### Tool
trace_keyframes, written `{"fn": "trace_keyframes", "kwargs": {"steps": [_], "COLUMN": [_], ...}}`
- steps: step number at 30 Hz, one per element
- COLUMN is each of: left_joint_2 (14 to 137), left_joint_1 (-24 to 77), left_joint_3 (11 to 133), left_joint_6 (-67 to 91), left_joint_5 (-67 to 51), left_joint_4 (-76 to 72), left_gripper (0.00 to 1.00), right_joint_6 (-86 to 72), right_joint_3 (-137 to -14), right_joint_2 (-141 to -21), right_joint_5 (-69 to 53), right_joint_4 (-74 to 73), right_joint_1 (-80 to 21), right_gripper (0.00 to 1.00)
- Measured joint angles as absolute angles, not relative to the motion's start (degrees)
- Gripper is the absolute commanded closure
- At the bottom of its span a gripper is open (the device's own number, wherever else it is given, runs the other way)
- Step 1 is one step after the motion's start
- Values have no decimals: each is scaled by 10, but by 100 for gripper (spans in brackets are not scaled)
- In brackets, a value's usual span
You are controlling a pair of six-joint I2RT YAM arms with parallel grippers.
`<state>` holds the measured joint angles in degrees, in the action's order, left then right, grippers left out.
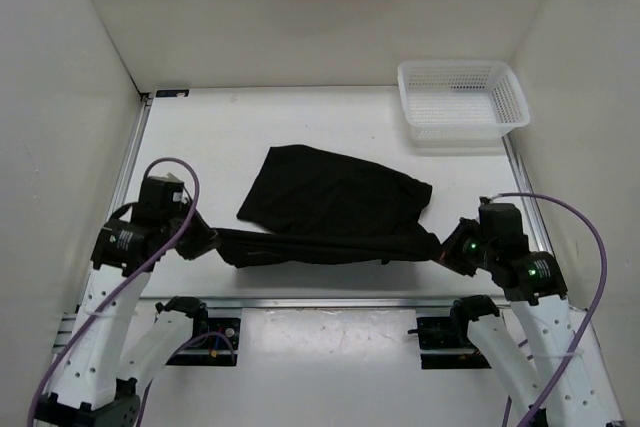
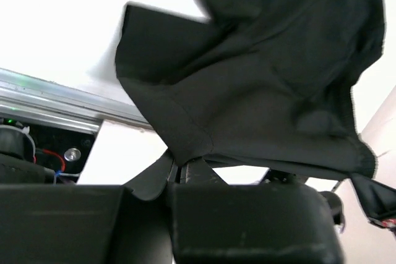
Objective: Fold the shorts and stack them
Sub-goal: Fold the shorts
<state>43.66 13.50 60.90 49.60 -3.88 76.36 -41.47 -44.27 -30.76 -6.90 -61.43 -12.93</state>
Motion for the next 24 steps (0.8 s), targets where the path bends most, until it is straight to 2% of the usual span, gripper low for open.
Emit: {"fn": "trace_keyframes", "kwargs": {"steps": [6,13,14,15,17,18,19,20,22,24], "left_joint_2": [595,889,942,1000,1120,1188,1257,1299,1321,1305], "left_joint_1": [137,140,140,140,138,136,134,133,128,123], "left_joint_3": [769,1013,1061,1124,1252,1338,1423,1460,1414,1320], "left_joint_6": [466,397,389,382,363,354,345,340,330,325], "left_joint_5": [-25,-3,1,2,3,1,-5,-9,-18,-19], "left_joint_4": [759,691,692,693,684,697,700,683,669,671], "left_gripper": [90,90,85,77,59,36,32,22,0,0], "right_joint_6": [-417,-394,-389,-384,-379,-372,-371,-367,-359,-357], "right_joint_3": [-490,-589,-607,-629,-675,-703,-726,-746,-752,-732], "right_joint_2": [-397,-606,-648,-696,-779,-819,-849,-873,-885,-859], "right_joint_5": [-50,23,34,48,68,81,90,100,123,138], "right_joint_4": [-602,-490,-469,-446,-420,-416,-411,-405,-393,-390], "right_joint_1": [-130,-130,-129,-128,-125,-122,-120,-117,-116,-119], "right_gripper": [99,99,99,89,51,23,10,1,1,1]}}
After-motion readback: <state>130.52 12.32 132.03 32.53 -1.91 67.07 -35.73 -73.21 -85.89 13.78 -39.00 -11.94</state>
